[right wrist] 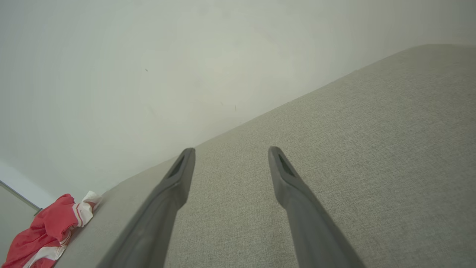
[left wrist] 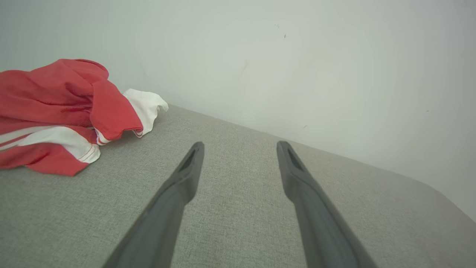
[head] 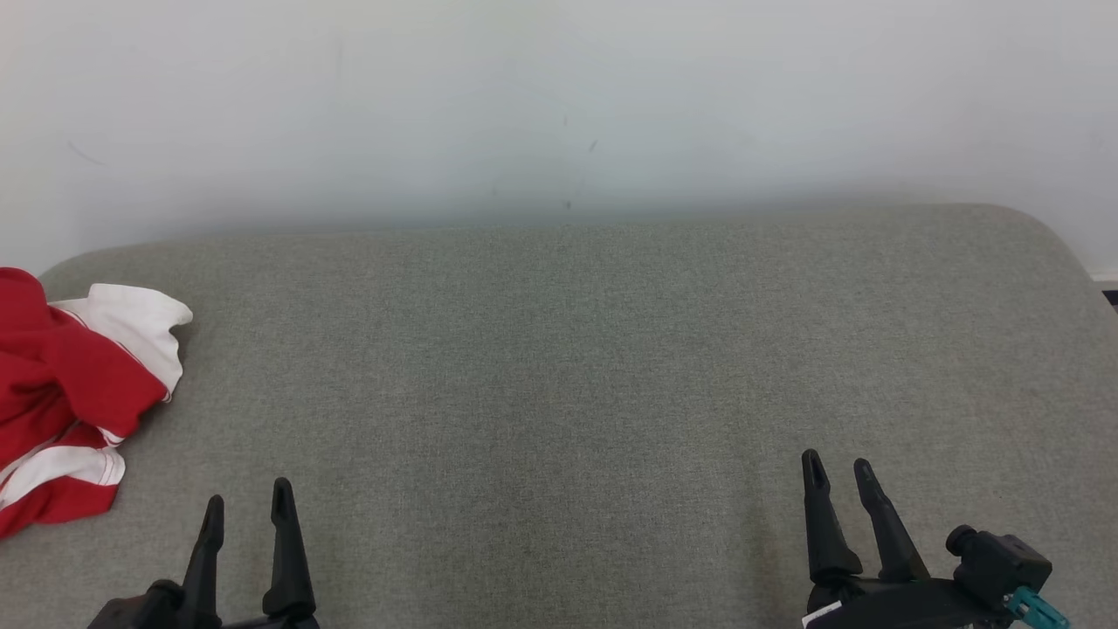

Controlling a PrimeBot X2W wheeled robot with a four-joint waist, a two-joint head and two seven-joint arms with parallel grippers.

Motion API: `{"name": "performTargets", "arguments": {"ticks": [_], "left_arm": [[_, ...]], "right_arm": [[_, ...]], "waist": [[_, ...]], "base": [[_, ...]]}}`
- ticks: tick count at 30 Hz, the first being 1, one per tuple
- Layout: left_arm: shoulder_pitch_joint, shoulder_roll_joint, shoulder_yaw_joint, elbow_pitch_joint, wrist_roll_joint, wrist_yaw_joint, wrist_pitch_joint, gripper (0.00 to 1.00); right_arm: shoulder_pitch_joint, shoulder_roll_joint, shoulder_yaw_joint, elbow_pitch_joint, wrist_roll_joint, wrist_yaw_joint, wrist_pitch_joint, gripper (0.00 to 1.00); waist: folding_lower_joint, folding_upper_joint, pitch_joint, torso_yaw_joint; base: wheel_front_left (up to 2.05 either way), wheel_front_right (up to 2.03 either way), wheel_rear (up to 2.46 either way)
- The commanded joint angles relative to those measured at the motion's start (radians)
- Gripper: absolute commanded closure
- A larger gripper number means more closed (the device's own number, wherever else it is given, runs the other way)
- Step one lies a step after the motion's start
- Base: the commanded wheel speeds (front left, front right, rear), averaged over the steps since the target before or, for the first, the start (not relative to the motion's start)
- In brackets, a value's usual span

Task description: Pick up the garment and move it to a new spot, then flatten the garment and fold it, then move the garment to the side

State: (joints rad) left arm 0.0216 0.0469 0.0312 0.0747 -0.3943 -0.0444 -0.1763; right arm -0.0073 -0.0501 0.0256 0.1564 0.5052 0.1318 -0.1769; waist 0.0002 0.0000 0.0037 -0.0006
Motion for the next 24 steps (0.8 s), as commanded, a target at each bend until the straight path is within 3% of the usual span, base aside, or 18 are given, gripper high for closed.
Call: {"name": "performTargets", "arguments": {"ticks": [1,24], "left_arm": [[0.005,0.004,-0.001,-0.012,0.031,-0.003,-0.01,0.0],[0.023,0.005,-0.009,-0.039,0.228,0.016,-0.058,0.0]], "right_arm": [[0.002,0.0,0.004,-0.011,-0.023,-0.001,-0.01,0.0],[0.013,0.0,0.021,-0.026,-0.212,-0.002,-0.058,0.0]], "waist": [[-0.0002,0.0,0.0,0.0],[-0.0002,0.0,0.014,-0.003]], "base": [[0.0,0.0,0.0],[0.0,0.0,0.0]]}}
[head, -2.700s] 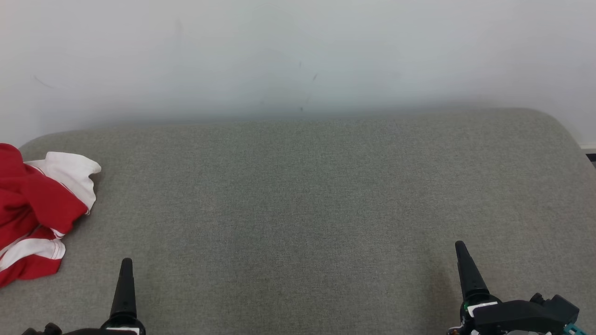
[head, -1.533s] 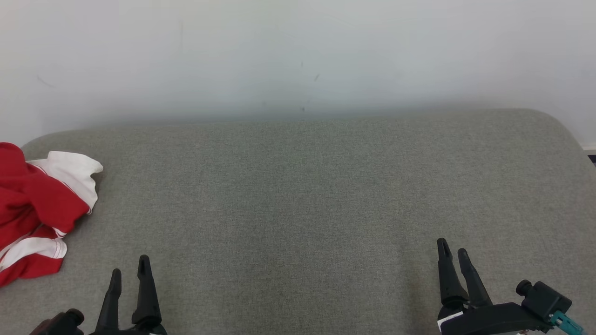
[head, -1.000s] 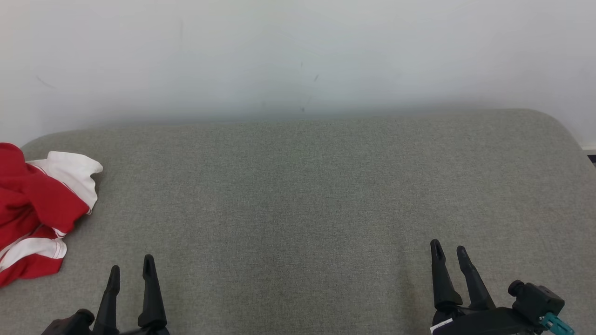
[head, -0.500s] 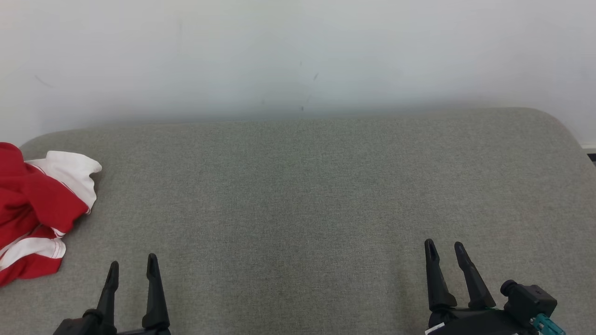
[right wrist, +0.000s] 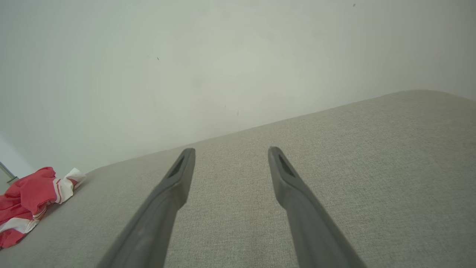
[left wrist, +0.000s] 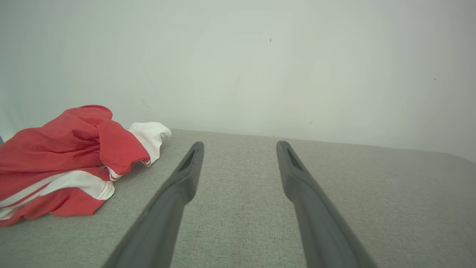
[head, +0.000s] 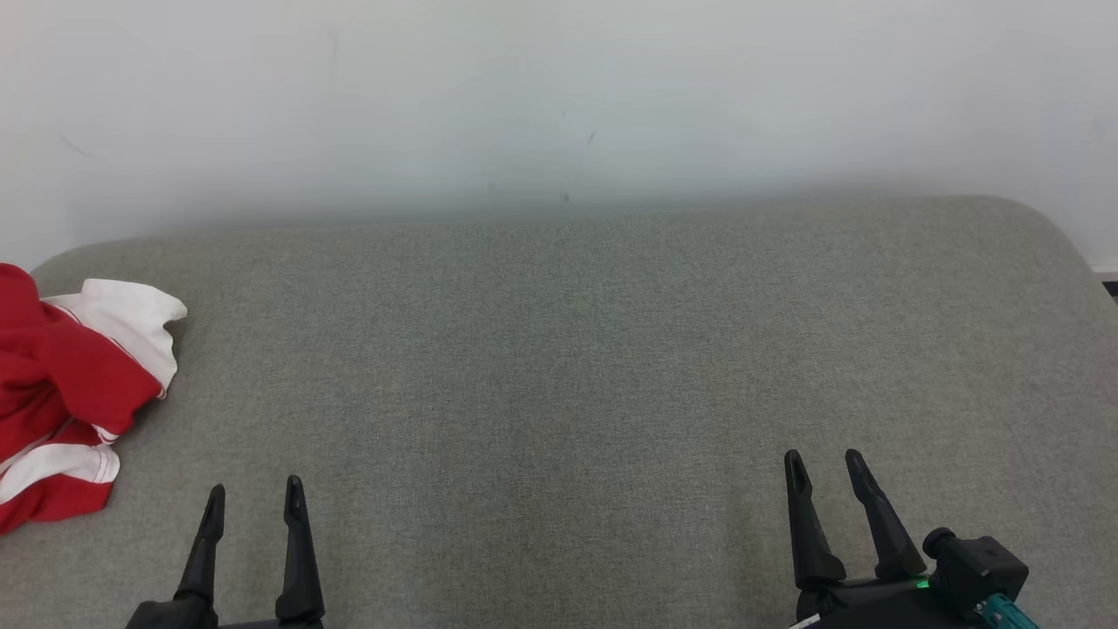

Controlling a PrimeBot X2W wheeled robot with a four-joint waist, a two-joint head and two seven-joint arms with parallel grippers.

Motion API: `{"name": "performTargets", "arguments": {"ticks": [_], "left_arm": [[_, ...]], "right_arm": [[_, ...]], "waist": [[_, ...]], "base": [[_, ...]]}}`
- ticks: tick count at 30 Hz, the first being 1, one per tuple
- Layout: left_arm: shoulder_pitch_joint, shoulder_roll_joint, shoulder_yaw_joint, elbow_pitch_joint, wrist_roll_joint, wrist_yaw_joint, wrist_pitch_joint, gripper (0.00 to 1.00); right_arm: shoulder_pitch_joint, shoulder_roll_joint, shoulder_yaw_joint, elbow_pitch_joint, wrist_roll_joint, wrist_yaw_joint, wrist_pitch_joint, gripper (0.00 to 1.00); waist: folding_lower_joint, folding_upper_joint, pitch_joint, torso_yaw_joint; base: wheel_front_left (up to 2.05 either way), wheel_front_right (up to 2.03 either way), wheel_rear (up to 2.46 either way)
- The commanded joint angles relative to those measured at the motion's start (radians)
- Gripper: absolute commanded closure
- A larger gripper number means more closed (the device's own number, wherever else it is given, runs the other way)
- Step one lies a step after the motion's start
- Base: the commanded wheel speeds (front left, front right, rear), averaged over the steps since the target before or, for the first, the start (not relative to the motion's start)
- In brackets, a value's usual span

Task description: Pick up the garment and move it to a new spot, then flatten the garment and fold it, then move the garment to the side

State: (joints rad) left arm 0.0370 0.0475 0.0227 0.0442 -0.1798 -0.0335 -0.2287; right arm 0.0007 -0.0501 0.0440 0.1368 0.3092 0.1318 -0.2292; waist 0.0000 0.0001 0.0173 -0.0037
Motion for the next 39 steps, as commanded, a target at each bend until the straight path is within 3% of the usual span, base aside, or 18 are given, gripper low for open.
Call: {"name": "performTargets", "arguments": {"ticks": [1,19,39], "left_arm": [[0.009,0.004,0.0,-0.01,0.023,0.005,-0.009,0.0],[0.029,0.004,0.018,-0.012,0.143,0.017,-0.038,0.0],[0.032,0.004,0.034,0.092,0.102,0.035,-0.037,0.0]], "right_arm": [[0.005,0.0,0.003,-0.007,-0.022,-0.002,-0.008,0.0],[0.016,0.0,-0.044,0.009,-0.15,-0.002,-0.038,0.0],[0.019,0.0,-0.051,0.04,-0.172,-0.002,-0.036,0.0]], "waist": [[0.0,-0.0001,0.0,0.0],[0.0,-0.0001,0.0,-0.008],[0.0,-0.0001,-0.027,-0.009]], "base": [[0.0,0.0,0.0],[0.0,0.0,0.0],[0.0,0.0,0.0]]}}
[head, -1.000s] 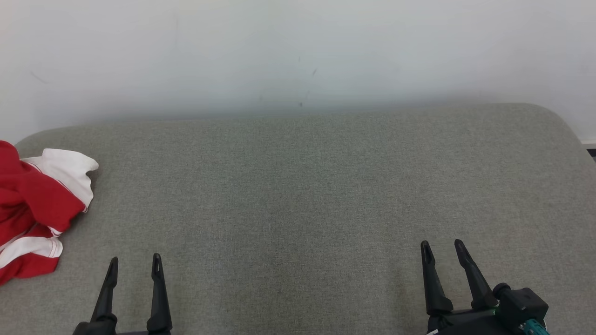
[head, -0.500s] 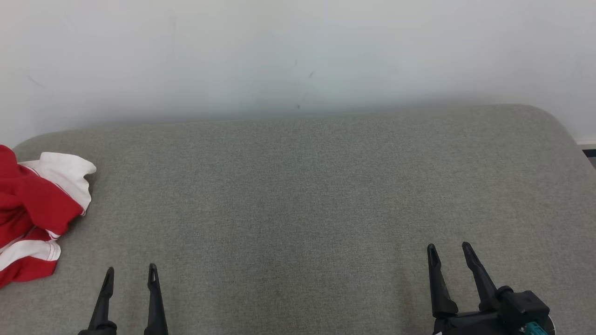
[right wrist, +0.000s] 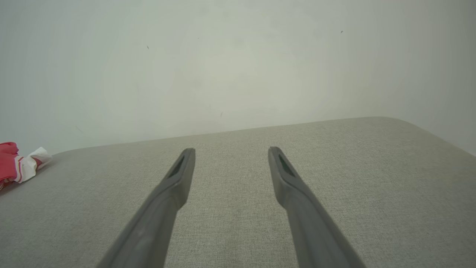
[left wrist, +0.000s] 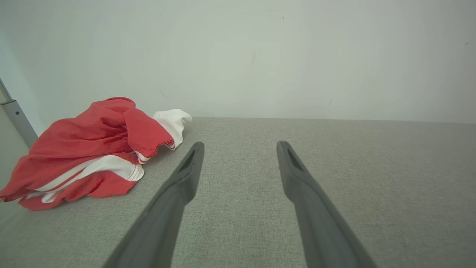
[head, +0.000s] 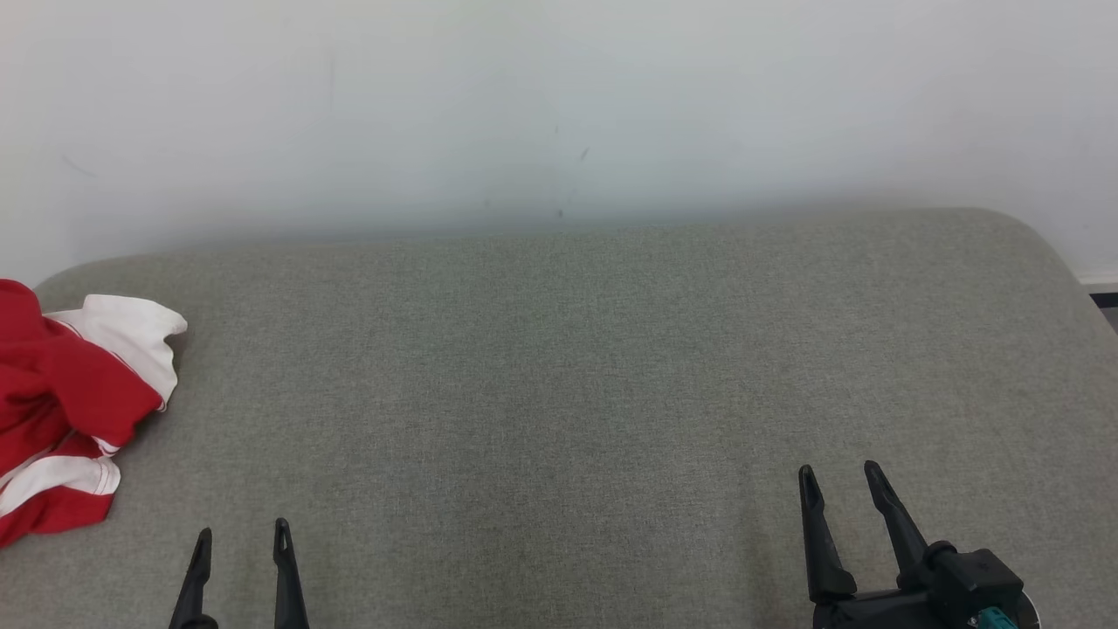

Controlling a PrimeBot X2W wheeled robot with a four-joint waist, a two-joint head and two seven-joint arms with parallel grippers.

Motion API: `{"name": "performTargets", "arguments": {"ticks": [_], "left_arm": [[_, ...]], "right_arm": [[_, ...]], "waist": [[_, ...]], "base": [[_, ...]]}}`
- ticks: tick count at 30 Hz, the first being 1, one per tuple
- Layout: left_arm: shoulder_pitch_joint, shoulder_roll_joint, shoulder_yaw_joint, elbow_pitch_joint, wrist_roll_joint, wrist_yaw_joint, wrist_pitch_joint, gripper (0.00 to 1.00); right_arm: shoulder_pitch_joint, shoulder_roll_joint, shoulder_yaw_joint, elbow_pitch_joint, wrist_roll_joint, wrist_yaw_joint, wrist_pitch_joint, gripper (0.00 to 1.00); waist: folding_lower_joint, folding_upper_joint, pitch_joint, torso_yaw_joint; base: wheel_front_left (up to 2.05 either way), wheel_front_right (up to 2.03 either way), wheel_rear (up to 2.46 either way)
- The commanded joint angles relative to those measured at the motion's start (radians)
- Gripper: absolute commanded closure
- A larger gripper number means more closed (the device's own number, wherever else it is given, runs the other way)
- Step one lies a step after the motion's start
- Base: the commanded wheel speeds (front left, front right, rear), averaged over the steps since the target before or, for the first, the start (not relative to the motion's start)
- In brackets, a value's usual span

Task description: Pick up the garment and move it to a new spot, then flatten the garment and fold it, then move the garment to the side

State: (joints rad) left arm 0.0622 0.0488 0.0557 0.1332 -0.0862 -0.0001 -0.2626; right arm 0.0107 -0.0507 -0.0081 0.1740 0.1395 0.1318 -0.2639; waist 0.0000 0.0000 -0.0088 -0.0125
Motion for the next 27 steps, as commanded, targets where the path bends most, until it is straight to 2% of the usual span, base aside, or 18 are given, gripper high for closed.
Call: {"name": "performTargets", "arguments": {"ticks": [1,8,27], "left_arm": [[0.005,0.003,0.001,0.009,0.014,0.004,-0.004,0.0],[0.006,0.003,-0.009,-0.002,0.023,0.018,-0.004,0.0],[0.009,0.015,-0.017,0.001,0.012,0.003,-0.004,0.0]], "right_arm": [[0.009,0.001,0.002,0.004,-0.004,-0.002,-0.001,0.0],[0.004,0.001,0.005,0.011,-0.02,-0.002,-0.001,0.0],[-0.005,0.001,-0.006,0.024,-0.037,-0.002,-0.001,0.0]], "waist": [[0.0,0.0,-0.002,0.0],[0.0,0.0,-0.004,0.0],[0.0,0.0,-0.003,0.007]], "base": [[0.0,0.0,0.0],[0.0,0.0,0.0],[0.0,0.0,0.0]]}}
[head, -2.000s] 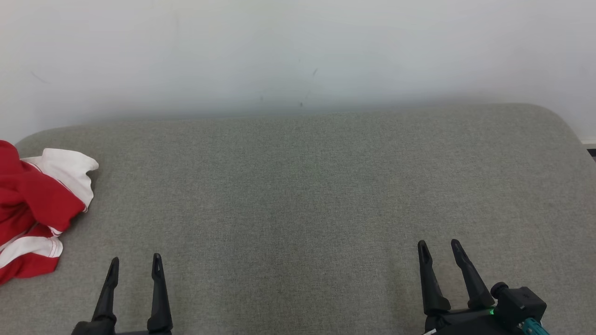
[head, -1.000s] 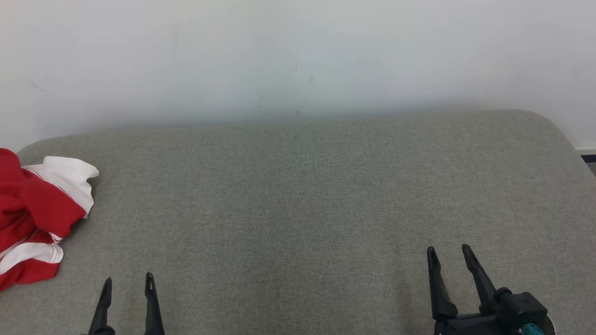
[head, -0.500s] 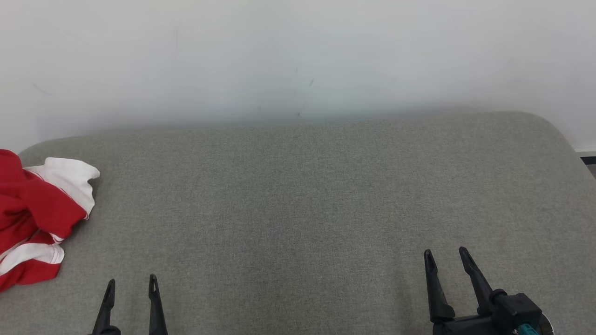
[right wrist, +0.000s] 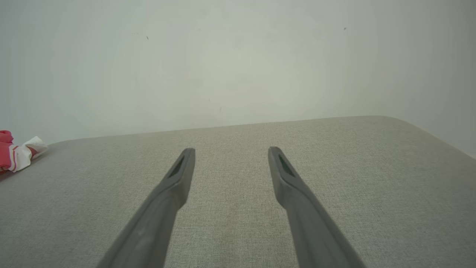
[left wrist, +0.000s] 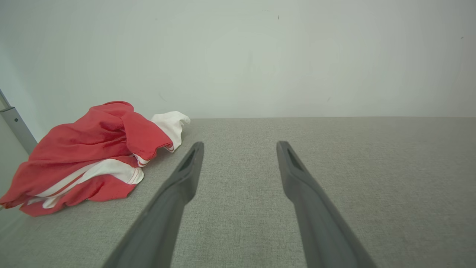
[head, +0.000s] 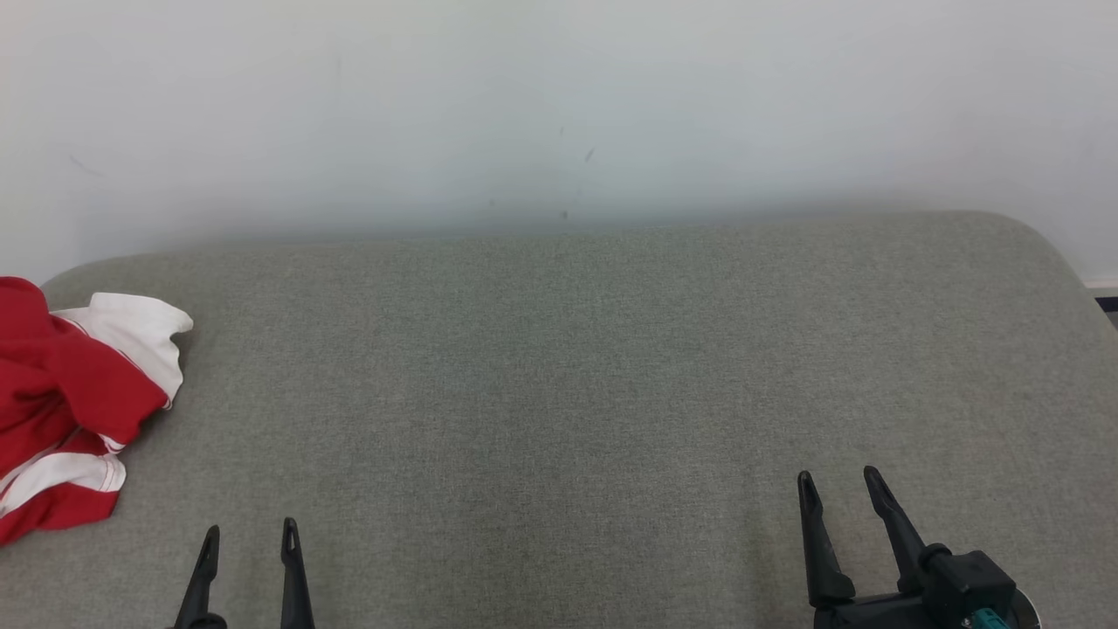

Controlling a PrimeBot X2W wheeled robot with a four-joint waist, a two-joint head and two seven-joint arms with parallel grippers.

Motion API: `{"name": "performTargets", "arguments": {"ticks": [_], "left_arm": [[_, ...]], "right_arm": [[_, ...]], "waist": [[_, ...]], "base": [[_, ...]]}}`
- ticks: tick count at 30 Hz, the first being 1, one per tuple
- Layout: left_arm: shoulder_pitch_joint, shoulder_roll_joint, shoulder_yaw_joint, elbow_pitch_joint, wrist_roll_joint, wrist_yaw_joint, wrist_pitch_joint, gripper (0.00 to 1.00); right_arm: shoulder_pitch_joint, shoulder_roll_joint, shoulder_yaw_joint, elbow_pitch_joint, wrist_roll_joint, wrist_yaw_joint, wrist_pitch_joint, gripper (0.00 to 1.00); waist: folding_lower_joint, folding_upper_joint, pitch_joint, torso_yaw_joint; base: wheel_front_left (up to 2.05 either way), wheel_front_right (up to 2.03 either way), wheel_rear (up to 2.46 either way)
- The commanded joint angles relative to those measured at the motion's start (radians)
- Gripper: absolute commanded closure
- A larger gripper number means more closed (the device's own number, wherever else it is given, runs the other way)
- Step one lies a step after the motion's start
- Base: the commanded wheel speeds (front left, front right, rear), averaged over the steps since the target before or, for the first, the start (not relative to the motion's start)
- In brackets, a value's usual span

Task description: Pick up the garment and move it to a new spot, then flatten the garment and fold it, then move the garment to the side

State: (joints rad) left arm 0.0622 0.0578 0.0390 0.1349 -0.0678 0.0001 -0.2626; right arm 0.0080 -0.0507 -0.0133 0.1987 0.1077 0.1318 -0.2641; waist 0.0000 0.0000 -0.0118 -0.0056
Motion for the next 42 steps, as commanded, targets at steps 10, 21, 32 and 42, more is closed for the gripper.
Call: {"name": "performTargets", "arguments": {"ticks": [10,21,32,42], "left_arm": [[0.004,0.013,-0.003,0.013,-0.017,0.009,-0.004,0.0],[0.003,0.015,-0.006,0.014,-0.026,0.018,-0.004,0.0],[0.004,0.013,-0.007,0.017,-0.041,0.043,0.006,0.0],[0.023,0.02,0.002,0.027,-0.052,0.061,0.014,0.0]], "right_arm": [[-0.002,0.001,-0.008,0.005,-0.011,-0.002,-0.001,0.0],[-0.005,0.001,-0.011,0.016,-0.003,-0.002,-0.001,0.0],[0.004,0.001,-0.014,0.022,0.004,-0.002,-0.001,0.0],[0.021,0.001,-0.006,0.034,0.012,-0.002,-0.001,0.0]], "waist": [[0.0,0.0,-0.003,0.003],[0.0,0.0,-0.004,0.01],[0.0,0.0,-0.007,0.077],[0.0,0.0,-0.023,0.204]], "base": [[0.0,0.0,0.0],[0.0,0.0,0.0],[0.0,0.0,0.0],[0.0,0.0,0.0]]}}
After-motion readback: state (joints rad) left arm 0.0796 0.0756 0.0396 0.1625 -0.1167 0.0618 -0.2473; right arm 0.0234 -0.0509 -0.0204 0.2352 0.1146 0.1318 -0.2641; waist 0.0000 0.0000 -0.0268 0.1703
